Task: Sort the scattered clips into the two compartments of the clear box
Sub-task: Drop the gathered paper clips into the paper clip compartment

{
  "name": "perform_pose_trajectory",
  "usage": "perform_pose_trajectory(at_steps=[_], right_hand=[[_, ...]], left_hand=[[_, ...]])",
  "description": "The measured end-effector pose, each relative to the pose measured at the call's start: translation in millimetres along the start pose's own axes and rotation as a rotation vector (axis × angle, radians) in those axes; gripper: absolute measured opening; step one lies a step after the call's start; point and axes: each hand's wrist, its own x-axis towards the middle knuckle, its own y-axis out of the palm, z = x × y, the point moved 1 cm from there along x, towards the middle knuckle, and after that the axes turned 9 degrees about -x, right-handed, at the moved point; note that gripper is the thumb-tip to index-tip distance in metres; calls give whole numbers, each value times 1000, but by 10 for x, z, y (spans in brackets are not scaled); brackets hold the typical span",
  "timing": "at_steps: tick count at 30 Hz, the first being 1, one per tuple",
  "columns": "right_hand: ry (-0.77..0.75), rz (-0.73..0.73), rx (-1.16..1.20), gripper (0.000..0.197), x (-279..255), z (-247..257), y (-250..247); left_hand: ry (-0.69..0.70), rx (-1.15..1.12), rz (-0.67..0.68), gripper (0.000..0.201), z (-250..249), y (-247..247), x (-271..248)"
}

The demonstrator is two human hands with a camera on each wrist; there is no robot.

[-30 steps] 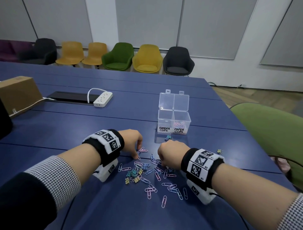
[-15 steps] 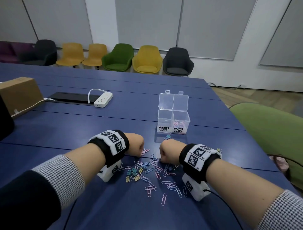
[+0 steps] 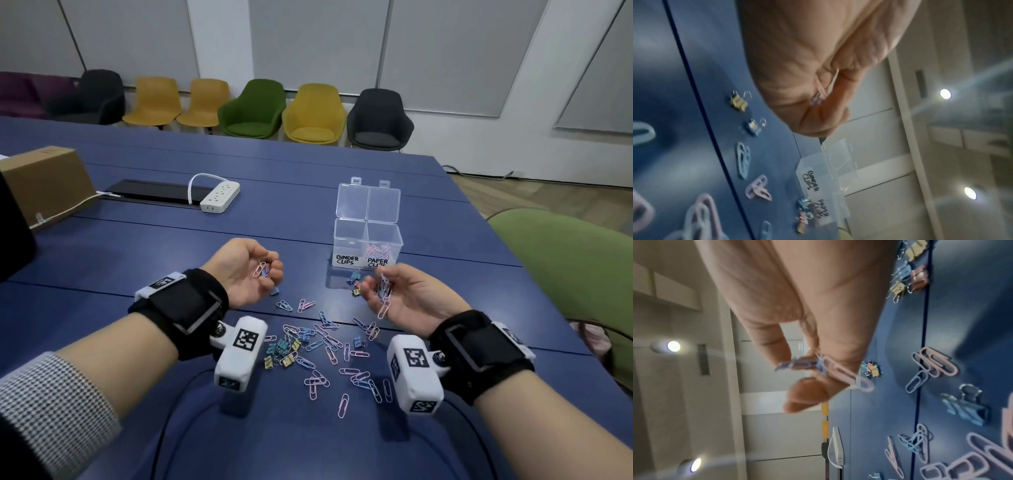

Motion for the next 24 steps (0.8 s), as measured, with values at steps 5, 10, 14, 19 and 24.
perform_pose_trajectory(at_steps=[5,10,14,19,24], right_hand=[[4,-11,36,8,-13,-4,-49],[-1,-111,-544,31,3,66,-139],[-64,-87,-1776,8,-3,118,-125],[-74,15,-2191,36,59,22,-46],[-146,48,-2244,17,144,-33,35]], left_hand=[[0,862,-106,31,69,-150,-78],[-86,1750,-122,40,79,-260,-204],[-151,1975,-124,54,212,-218,-177],[-143,2123,-23,47,313,-136,-100],[-108,2152,12,49,343,-65,-104]])
